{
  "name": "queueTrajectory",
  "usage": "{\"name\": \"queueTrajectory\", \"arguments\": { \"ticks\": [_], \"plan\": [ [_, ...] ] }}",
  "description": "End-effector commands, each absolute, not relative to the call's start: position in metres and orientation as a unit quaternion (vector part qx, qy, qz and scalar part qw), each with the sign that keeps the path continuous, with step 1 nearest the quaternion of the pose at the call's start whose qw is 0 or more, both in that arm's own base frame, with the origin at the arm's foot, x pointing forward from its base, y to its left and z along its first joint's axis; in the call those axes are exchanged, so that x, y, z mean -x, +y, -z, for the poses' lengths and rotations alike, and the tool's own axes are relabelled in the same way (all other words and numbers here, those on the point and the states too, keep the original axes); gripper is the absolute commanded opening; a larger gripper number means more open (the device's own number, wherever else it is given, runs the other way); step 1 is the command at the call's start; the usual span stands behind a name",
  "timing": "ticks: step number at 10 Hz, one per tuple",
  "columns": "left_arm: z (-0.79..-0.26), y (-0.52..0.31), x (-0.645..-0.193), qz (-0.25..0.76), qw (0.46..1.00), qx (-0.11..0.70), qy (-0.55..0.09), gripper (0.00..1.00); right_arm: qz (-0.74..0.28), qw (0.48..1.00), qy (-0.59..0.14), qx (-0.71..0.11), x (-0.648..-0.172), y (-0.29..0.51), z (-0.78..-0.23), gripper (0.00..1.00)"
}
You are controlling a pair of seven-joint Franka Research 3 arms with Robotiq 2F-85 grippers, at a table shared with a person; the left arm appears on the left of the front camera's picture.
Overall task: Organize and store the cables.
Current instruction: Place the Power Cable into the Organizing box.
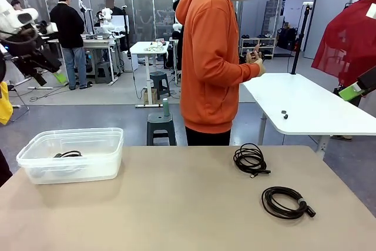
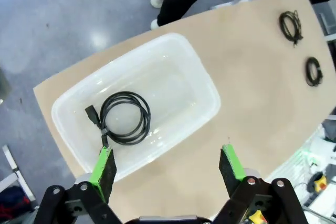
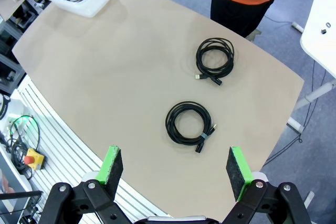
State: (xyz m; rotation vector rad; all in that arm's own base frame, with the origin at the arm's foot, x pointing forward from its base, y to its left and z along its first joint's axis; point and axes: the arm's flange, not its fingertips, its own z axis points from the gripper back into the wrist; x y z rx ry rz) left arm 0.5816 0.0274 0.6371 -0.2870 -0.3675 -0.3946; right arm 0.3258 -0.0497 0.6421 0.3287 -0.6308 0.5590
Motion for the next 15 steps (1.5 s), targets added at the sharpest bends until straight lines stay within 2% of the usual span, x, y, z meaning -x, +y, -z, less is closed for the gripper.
{"name": "queueTrajectory", "arguments": {
  "ticks": [1, 6, 8, 9, 10, 12, 15],
  "plan": [
    [-0.628, 0.045, -0.53, 0.207, 0.942, 0.171, -0.202, 1.0, -0.278, 0.896, -0.305, -0.164, -0.326, -0.051, -0.642, 1.0],
    [-0.642, 0.054, -0.439, 0.258, 0.923, 0.19, -0.212, 1.0, -0.278, 0.896, -0.305, -0.164, -0.326, -0.051, -0.642, 1.0],
    [-0.641, 0.047, -0.41, 0.291, 0.928, 0.163, -0.168, 1.0, -0.278, 0.896, -0.305, -0.164, -0.326, -0.051, -0.642, 1.0],
    [-0.632, 0.044, -0.403, 0.311, 0.926, 0.153, -0.148, 1.0, -0.278, 0.896, -0.305, -0.164, -0.326, -0.051, -0.642, 1.0],
    [-0.628, 0.042, -0.397, 0.32, 0.917, 0.194, -0.136, 1.0, -0.278, 0.896, -0.305, -0.164, -0.326, -0.051, -0.642, 1.0],
    [-0.626, 0.037, -0.386, 0.354, 0.907, 0.188, -0.129, 1.0, -0.278, 0.896, -0.305, -0.164, -0.326, -0.051, -0.642, 1.0],
    [-0.628, 0.031, -0.392, 0.329, 0.916, 0.19, -0.131, 1.0, -0.278, 0.896, -0.305, -0.164, -0.326, -0.051, -0.642, 1.0]
  ]
}}
